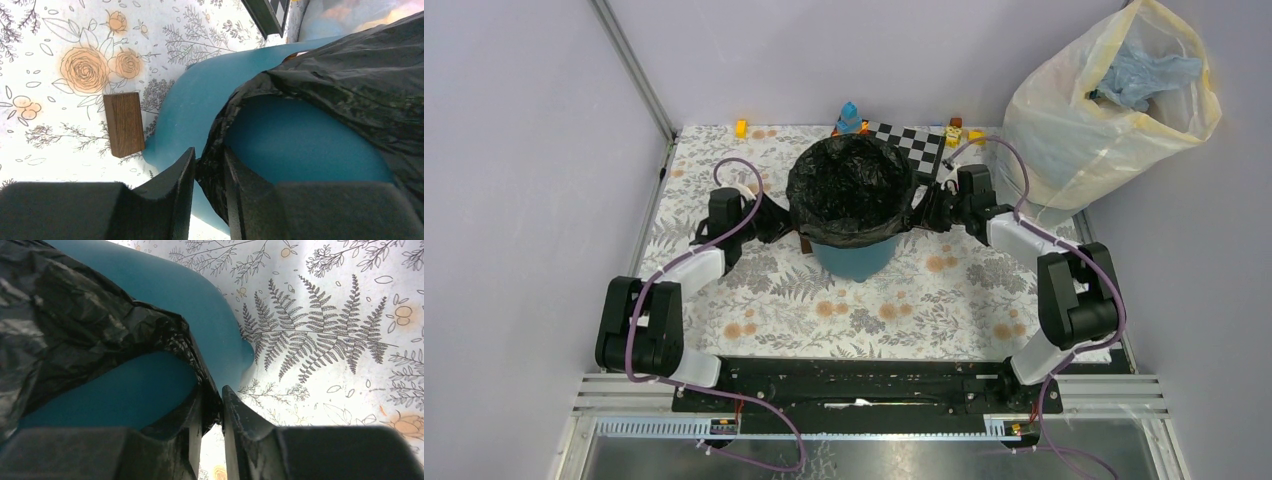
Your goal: Put the trash bags into the trash bin
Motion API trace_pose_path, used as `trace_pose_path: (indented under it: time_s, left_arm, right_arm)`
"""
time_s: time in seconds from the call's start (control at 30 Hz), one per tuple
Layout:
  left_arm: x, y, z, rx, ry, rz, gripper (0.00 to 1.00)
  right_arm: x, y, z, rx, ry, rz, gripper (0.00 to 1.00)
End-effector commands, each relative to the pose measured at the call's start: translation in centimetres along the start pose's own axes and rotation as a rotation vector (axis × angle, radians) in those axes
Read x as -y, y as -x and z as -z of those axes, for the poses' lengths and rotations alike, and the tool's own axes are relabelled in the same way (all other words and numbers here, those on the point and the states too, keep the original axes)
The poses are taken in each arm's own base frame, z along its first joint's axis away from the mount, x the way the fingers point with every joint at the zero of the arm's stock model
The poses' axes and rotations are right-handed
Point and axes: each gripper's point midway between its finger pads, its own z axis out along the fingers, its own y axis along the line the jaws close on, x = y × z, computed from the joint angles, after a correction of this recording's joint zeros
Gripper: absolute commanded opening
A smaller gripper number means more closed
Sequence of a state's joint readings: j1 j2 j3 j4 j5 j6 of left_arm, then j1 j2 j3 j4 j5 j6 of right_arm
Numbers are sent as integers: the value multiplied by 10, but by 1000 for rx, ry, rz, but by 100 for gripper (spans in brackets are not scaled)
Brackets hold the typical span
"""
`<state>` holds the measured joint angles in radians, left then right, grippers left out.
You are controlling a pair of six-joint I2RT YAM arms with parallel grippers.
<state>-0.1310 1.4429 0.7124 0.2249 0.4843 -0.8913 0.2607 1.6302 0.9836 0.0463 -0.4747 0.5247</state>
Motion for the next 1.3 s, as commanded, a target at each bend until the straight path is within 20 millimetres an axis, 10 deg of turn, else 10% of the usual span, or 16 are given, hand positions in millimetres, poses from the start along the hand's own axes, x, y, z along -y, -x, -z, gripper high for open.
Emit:
trace_pose_path:
  time_s: [0.0,0.23,0.37,0.57,0.73,0.87,1.0,1.27]
  left_arm:
    - [1,1,-3,28,-33,-16,27]
    - [-4,-5,-4,16,-32,-14,26]
    - [-5,1,4,77,-7,-17,42]
    - [-2,8,22,168,1,-41,56]
    - [-1,11,28,182,19,-69,57]
    - [0,10,29,179,15,-73,58]
    - [2,9,28,172,6,-76,59]
    - [7,10,27,166,-15,-93,60]
  right_arm:
    - [3,-3,-12,-7,37,-5,25]
    - [10,-4,-13,-11,9,5,37]
    - [9,20,15,118,-82,70,64]
    - [15,57,72,265,-315,172,71]
    - [-24,93,128,367,-343,265,63]
    - [-62,110,156,394,-384,394,39]
    - [-111,102,144,311,-315,520,1]
    - [-181,51,87,62,-173,713,0]
